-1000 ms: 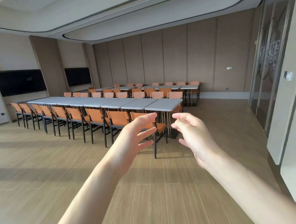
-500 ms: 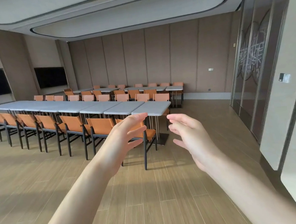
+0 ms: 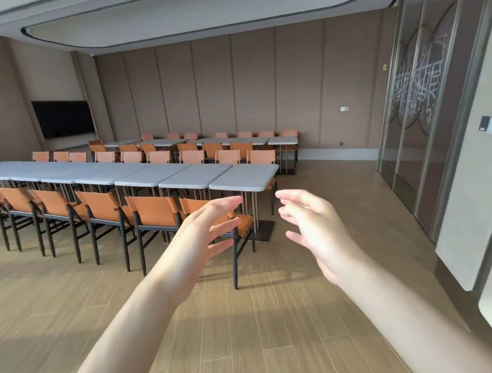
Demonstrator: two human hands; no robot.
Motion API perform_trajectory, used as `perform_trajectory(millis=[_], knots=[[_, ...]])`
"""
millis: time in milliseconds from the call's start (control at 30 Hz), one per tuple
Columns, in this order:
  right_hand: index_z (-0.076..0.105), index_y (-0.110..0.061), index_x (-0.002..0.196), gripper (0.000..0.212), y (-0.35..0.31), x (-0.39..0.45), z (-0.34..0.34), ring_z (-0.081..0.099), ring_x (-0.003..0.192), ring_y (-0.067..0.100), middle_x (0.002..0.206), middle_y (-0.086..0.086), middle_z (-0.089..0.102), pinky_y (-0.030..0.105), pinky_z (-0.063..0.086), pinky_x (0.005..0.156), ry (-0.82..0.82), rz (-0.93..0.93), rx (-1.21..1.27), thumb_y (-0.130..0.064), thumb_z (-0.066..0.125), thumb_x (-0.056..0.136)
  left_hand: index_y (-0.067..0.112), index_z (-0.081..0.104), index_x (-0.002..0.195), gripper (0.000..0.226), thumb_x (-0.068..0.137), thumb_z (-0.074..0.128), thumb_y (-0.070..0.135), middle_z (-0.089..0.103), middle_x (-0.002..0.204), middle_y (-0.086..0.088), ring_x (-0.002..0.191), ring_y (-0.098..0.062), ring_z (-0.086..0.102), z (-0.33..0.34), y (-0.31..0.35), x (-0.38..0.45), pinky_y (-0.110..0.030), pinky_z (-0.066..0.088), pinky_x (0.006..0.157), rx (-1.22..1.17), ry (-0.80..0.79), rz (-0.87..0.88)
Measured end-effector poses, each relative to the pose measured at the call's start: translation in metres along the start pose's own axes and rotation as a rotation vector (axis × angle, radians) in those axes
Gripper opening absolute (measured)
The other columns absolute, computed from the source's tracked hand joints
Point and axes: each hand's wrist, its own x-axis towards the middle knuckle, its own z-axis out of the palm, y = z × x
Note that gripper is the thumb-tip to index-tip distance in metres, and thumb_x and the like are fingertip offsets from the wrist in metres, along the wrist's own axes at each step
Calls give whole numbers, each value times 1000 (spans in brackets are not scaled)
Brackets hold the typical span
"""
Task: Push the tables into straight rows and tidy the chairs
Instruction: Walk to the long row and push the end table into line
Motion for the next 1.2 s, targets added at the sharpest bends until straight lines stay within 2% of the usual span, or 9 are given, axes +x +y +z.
perform_trajectory(millis=[100,200,300,367,467,667,833,1000,1200], knots=[[67,-27,121,29,14,47,-1,57,120,8,109,-25,60,44,43,112,-1,-8,16,-13,55,98,43,67,125,33,98,52,52,61,136,23,123,-2,60,0,-12,47,-46,43,114,29,6,1],[67,-28,120,29,21,106,-10,58,112,0,108,-26,59,42,44,112,6,-34,36,-13,55,98,44,67,125,34,96,54,56,61,136,23,123,0,61,6,-17,102,-46,43,114,40,-6,22],[67,-31,117,29,26,167,-22,57,112,-1,109,-27,58,42,43,112,16,-55,49,-13,55,98,44,67,124,55,75,58,70,60,138,22,125,-2,60,19,-14,162,-45,43,114,42,-25,54],[67,-34,115,29,31,208,-31,55,118,3,111,-26,58,43,42,113,23,-65,41,-13,55,98,42,65,126,64,70,58,72,58,140,20,128,-5,58,30,-14,205,-45,42,115,48,-29,68],[65,-34,117,31,40,265,-44,54,124,7,117,-19,59,45,41,114,27,-71,28,-13,54,98,40,62,130,57,79,53,65,56,142,18,130,-5,56,46,-21,263,-46,41,116,47,-31,78],[65,-32,120,33,63,351,-56,54,123,7,123,-14,60,44,42,113,35,-59,53,-12,52,97,40,65,127,51,82,53,60,59,138,21,125,-1,59,54,-48,350,-41,43,114,31,-19,56],[66,-30,121,32,76,420,-43,54,120,6,115,-22,59,43,43,112,33,-67,71,-13,53,97,41,65,125,49,81,52,59,59,139,20,124,-2,60,41,-65,416,-40,45,112,35,2,67],[65,-33,118,30,94,491,-15,52,124,7,115,-23,57,44,42,113,28,-80,71,-15,53,98,43,67,122,44,83,52,58,60,137,22,122,-1,61,17,-86,488,-44,44,113,37,4,76],[64,-31,118,28,119,590,26,53,120,7,113,-22,57,45,44,111,46,-70,66,-14,55,98,32,59,136,69,76,54,65,56,143,18,128,-5,57,-27,-109,586,-47,40,116,74,-19,90]])
